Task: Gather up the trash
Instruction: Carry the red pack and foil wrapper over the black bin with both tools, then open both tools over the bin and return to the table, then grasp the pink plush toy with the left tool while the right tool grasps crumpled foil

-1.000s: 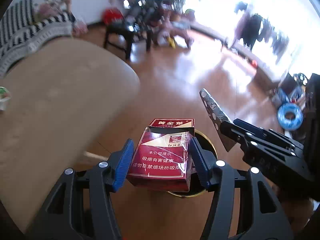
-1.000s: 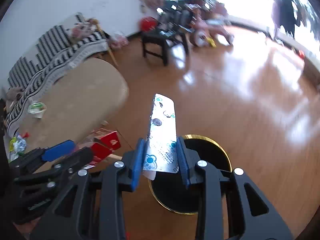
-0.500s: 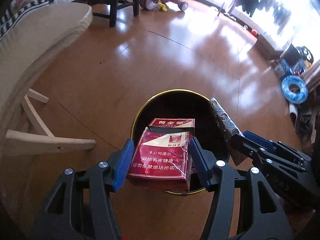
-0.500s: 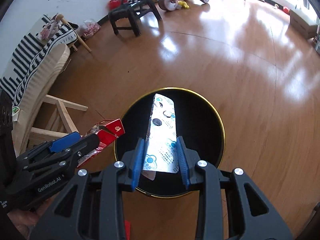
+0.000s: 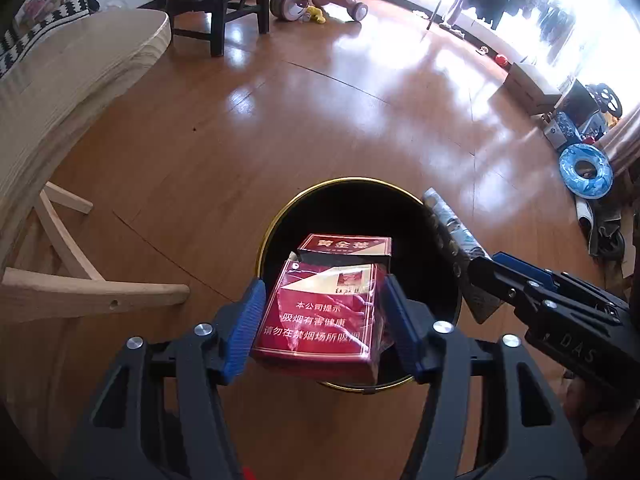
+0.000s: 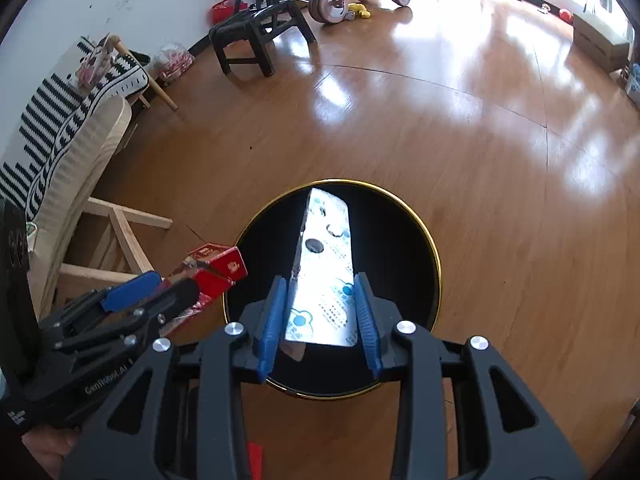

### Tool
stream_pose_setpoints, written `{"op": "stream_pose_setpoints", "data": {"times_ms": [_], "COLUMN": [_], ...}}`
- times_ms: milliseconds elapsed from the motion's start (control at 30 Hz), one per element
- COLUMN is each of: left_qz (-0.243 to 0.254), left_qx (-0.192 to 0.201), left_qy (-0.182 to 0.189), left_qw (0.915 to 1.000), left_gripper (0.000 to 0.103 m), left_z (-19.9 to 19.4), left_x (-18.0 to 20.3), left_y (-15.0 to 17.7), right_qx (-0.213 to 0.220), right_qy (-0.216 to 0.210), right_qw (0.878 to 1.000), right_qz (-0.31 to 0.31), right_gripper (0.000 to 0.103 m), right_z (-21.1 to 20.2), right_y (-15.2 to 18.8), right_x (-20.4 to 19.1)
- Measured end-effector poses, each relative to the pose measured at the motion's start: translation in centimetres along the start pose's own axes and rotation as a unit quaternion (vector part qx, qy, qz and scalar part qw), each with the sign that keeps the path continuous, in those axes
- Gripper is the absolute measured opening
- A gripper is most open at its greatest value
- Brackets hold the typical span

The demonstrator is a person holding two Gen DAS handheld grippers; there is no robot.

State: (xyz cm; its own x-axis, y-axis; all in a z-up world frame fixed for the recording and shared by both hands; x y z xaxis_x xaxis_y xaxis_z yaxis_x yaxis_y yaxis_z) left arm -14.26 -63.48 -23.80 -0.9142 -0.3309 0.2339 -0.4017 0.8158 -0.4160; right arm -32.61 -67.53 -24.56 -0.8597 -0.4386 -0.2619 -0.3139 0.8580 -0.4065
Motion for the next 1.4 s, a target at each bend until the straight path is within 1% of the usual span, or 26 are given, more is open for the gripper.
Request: {"op": "stream_pose_setpoints", "data": {"times_ms": [33,67,100,167,300,367,433,500,567,667,733,767,833,867,900,933,1000,1033,1067,1100,1133,1167,1200,1267,1300,1400], "left_qz": [0.000,0.000,0.000,0.000,-0.005,-0.007,-0.011,-0.015,-0.025,-0.041,-0.045,-0.047,-0.058,-0.072,-0.086,-0.107,-0.142,-0.157,-0.183,-0.196,-0.210,-0.231,-0.243,-0.277,-0.292,-0.324], "left_qx": [-0.002,0.002,0.007,0.009,0.014,0.021,0.027,0.035,0.055,0.093,0.133,0.147,0.165,0.175,0.183,0.190,0.192,0.195,0.196,0.196,0.195,0.192,0.190,0.189,0.192,0.196], "left_qy": [0.003,0.002,0.000,-0.001,-0.008,-0.010,-0.020,-0.024,-0.021,-0.023,-0.055,-0.072,-0.121,-0.143,-0.160,-0.181,-0.216,-0.229,-0.255,-0.270,-0.288,-0.313,-0.326,-0.346,-0.351,-0.361], "left_qw": [1.0000,1.0000,1.0000,1.0000,0.9999,0.9997,0.9994,0.9990,0.9979,0.9946,0.9885,0.9854,0.9772,0.9714,0.9662,0.9592,0.9465,0.9408,0.9293,0.9221,0.9138,0.9010,0.8936,0.8761,0.8688,0.8520], "left_gripper": [0.074,0.075,0.075,0.081,0.084,0.087,0.089,0.089,0.092,0.092,0.094,0.096,0.096,0.096,0.096,0.096,0.096,0.096,0.096,0.096,0.096,0.096,0.096,0.096,0.096,0.096], "left_z": [0.1,-0.1,-0.3,-0.5,-1.2,-2.2,-3.6,-5.9,-9.1,-14.7,-19.9,-21.8,-26.1,-28.7,-30.8,-33.3,-36.9,-38.3,-40.6,-42.0,-43.4,-45.3,-46.3,-48.5,-49.3,-50.9], "left_x": [0.0,0.0,0.0,0.0,-0.1,-0.2,-0.6,-1.3,-2.3,-5.4,-9.1,-10.5,-14.6,-17.2,-19.5,-22.4,-26.9,-28.6,-31.5,-33.2,-34.8,-37.2,-38.2,-41.2,-42.2,-45.0], "left_y": [0.0,0.0,-0.2,-0.3,-0.4,-0.7,-1.0,-1.5,-2.3,-2.8,-2.4,-2.0,-0.4,1.0,2.3,4.4,8.3,10.0,13.1,14.9,17.0,19.9,21.6,25.6,27.3,31.2], "right_qx": [-0.002,0.001,0.010,0.015,0.017,0.019,0.022,0.029,0.042,0.064,0.074,0.079,0.084,0.083,0.080,0.077,0.071,0.069,0.067,0.061,0.057,0.053,0.046,0.039,0.035,0.029], "right_qy": [0.000,0.004,0.011,0.008,0.007,0.005,0.002,-0.002,-0.005,-0.025,-0.044,-0.051,-0.077,-0.090,-0.108,-0.125,-0.150,-0.165,-0.178,-0.196,-0.206,-0.217,-0.233,-0.246,-0.252,-0.253], "right_qw": [1.000,1.000,1.000,1.000,1.000,1.000,1.000,1.000,0.999,0.996,0.992,0.990,0.984,0.980,0.975,0.970,0.961,0.954,0.948,0.938,0.933,0.926,0.918,0.908,0.900,0.887], "right_qz": [0.002,0.003,0.005,0.011,0.019,0.017,0.011,0.000,-0.021,-0.059,-0.090,-0.102,-0.139,-0.156,-0.179,-0.195,-0.223,-0.241,-0.257,-0.278,-0.291,-0.303,-0.319,-0.338,-0.353,-0.385], "right_gripper": [0.052,0.062,0.064,0.069,0.072,0.073,0.075,0.077,0.080,0.081,0.081,0.081,0.081,0.081,0.081,0.081,0.081,0.081,0.081,0.081,0.081,0.081,0.081,0.081,0.081,0.081], "right_z": [0.1,0.0,-0.3,-0.6,-1.2,-1.7,-2.5,-3.4,-4.8,-7.0,-8.2,-8.7,-9.6,-9.9,-10.2,-10.5,-10.9,-11.2,-11.5,-11.9,-12.1,-12.4,-12.8,-12.9,-12.8,-12.3], "right_y": [-0.1,-0.2,-0.4,-0.6,-0.9,-1.1,-1.5,-2.0,-2.8,-4.1,-4.5,-4.4,-4.0,-3.5,-2.6,-1.8,0.1,1.4,2.5,4.2,5.0,6.2,7.9,10.1,11.6,14.9], "right_x": [0.0,0.1,0.3,0.4,0.5,0.3,-0.3,-1.4,-3.4,-8.3,-12.7,-14.5,-20.2,-22.9,-26.6,-29.6,-34.7,-37.9,-40.8,-44.3,-46.6,-48.9,-51.8,-55.5,-57.8,-61.9]}}
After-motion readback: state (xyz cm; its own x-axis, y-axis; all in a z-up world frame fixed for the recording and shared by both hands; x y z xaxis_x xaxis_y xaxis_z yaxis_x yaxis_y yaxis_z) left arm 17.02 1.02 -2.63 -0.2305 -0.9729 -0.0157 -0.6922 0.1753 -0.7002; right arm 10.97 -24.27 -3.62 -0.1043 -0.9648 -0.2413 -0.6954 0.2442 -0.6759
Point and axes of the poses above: each gripper's, at about its wrist camera, not at the fingertips, and z roughly the way its jaws point, x to its right, y to its underside, the point moved 9 cm from there along z, roughly the way its jaws point, and after that the axes turned 3 degrees about y, right-handed, at the moved point
